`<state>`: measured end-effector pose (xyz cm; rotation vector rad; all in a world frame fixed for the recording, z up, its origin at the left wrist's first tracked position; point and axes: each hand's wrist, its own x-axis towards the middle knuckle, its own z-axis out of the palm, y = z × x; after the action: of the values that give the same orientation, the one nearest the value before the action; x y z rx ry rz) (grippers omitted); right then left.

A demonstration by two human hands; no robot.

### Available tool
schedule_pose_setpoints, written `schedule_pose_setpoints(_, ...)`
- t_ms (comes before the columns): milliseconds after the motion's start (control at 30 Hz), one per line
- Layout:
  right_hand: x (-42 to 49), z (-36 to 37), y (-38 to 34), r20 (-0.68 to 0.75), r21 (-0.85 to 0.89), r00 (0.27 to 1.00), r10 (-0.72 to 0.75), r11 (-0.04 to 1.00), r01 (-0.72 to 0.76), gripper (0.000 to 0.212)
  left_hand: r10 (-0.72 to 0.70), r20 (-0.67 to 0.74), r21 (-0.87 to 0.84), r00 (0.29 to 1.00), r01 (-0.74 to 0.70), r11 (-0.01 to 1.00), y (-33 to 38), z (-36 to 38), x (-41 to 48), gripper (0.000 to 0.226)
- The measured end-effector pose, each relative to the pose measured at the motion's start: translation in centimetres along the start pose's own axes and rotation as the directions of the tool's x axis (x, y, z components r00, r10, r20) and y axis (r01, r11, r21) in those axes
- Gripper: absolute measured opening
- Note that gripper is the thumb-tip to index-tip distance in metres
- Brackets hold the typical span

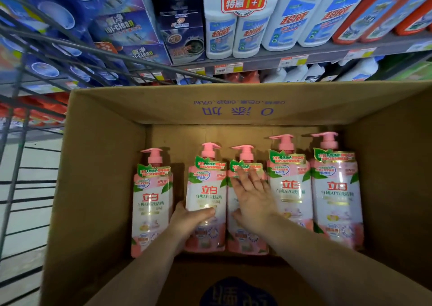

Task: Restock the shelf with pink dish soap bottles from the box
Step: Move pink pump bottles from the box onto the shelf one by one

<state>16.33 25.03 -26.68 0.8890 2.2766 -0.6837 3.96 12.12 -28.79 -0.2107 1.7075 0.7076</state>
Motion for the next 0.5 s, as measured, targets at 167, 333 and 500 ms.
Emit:
schedule_pose_setpoints(167, 0.2, -0.5, -1.8, -0.102, 0.327, 0.990, 0.093, 0.943, -0.055, 0.088, 0.087, 0.114, -0.078, 0.990, -0.078, 0.994, -0.2, -0.5, -1.7, 0.057)
schedule_pose_setpoints(333, -0.9, -1.6, -3.3, -0.090, 0.745, 0.992, 0.088, 0.667, 0.009, 0.108, 0.143, 0.183, -0.158, 0.973, -0.115, 0.981, 0.3, -1.0, -3.7, 0.079)
schedule_pose_setpoints(500, -2.6, -3.5, -4.2, -0.071, 0.930, 0.997, 0.033, 0.365, 0.054, 0.106, 0.185, 0.205, -0.175, 0.961, -0.150, 0.973, 1.7, -1.4, -7.2, 0.066)
